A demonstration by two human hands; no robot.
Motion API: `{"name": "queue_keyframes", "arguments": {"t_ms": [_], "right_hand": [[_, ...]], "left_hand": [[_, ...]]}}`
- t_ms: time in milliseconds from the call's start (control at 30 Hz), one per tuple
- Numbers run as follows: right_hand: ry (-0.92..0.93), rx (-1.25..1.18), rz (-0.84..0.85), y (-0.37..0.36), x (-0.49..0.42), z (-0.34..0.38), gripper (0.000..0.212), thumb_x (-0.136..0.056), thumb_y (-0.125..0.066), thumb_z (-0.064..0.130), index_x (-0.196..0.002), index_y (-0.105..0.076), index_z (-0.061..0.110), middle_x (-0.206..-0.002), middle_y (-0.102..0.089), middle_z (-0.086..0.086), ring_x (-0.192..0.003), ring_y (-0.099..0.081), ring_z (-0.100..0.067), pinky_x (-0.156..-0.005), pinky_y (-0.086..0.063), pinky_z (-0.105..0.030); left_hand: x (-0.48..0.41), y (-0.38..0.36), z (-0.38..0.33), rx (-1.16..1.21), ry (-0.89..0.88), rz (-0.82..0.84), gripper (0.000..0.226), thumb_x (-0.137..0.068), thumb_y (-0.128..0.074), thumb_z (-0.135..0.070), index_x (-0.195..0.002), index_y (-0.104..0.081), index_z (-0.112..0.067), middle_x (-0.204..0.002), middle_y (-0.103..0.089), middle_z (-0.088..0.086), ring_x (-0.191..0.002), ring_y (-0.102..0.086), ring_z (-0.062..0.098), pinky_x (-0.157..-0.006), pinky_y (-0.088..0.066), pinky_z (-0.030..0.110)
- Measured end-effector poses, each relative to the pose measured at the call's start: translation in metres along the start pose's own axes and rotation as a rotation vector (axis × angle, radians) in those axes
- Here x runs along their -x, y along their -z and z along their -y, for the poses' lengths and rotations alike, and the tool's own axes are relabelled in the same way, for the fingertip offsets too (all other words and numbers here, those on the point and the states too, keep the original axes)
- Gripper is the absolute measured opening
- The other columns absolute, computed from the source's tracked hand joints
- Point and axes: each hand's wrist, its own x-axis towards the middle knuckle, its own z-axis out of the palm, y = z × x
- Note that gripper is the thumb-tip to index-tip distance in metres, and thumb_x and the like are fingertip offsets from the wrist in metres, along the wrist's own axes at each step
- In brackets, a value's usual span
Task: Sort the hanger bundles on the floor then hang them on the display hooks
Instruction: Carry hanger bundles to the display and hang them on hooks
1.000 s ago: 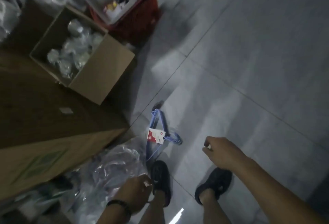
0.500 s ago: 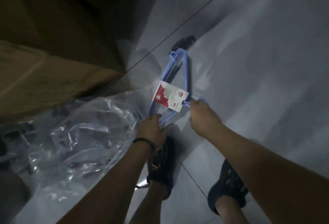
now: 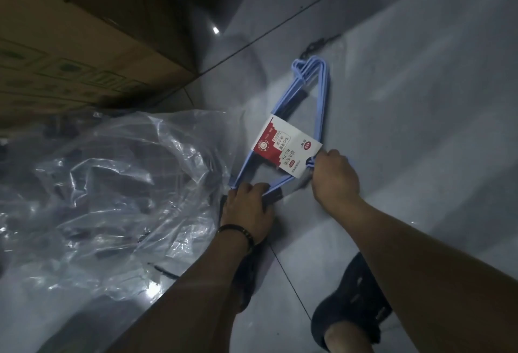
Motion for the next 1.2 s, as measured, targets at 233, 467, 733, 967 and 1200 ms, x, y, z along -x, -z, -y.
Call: {"name": "queue_keyframes", "arguments": {"t_ms": [233,467,733,967,1200], "right_hand": [[-0.031,-0.033,0.04,0.058,0.048,-0.017,0.032,-0.1,-0.063,0.022,-0.131,-0.054,0.019,-0.12,-0.073,-0.005,-0.116,-0.068,-0.024,-0.105,-0.047,-0.036],[-0.089,-0.247,-0.1,0.176,0.134,-0.041,0.024,-0.104,-0.059,0.031,-0.127,-0.061,0.027,-0.126,-0.073,-0.001,-0.12,-0.066,-0.025,-0.101,-0.05,-0.037],[-0.148,-0.312,-0.486,0.384,0.282,-0.078,0.016,-0.09,-0.079,0.021,-0.105,-0.074,0.022,-0.103,-0.079,-0.001,-0.12,-0.068,-0.035,-0.097,-0.056,-0.044],[-0.096,-0.232,-0.752,0.558,0.457,-0.119,0.026,-0.071,-0.095,0.017,-0.083,-0.072,0.023,-0.077,-0.075,0.008,-0.073,-0.072,-0.012,-0.092,-0.06,-0.036],[-0.462,-0.494,-0.876,0.634,0.649,-0.147,0.038,-0.084,-0.072,0.034,-0.121,-0.072,0.025,-0.129,-0.069,0.013,-0.126,-0.061,-0.015,-0.122,-0.037,-0.036]], "left_hand": [[0.041,0.039,-0.042,0.058,-0.077,-0.126,0.04,-0.091,-0.062,-0.034,-0.131,-0.061,-0.028,-0.126,-0.064,0.001,-0.117,-0.06,0.026,-0.104,-0.049,0.047],[0.135,0.146,-0.125,0.158,-0.288,-0.526,0.039,-0.086,-0.076,-0.029,-0.123,-0.063,-0.025,-0.124,-0.063,-0.002,-0.115,-0.057,0.02,-0.099,-0.048,0.038],[0.271,0.347,-0.231,0.165,-0.369,-0.214,0.073,-0.091,-0.065,-0.056,-0.152,-0.035,-0.032,-0.151,-0.047,-0.004,-0.131,-0.053,0.019,-0.11,-0.048,0.041],[0.432,0.481,-0.36,0.652,-0.612,0.111,0.033,-0.097,-0.06,-0.055,-0.113,-0.059,-0.026,-0.1,-0.077,-0.001,-0.085,-0.077,0.016,-0.076,-0.066,0.045],[0.608,0.509,-0.467,0.527,-0.984,0.078,0.014,-0.101,-0.063,-0.04,-0.098,-0.064,-0.026,-0.086,-0.071,0.001,-0.066,-0.069,0.021,-0.043,-0.052,0.031]]}}
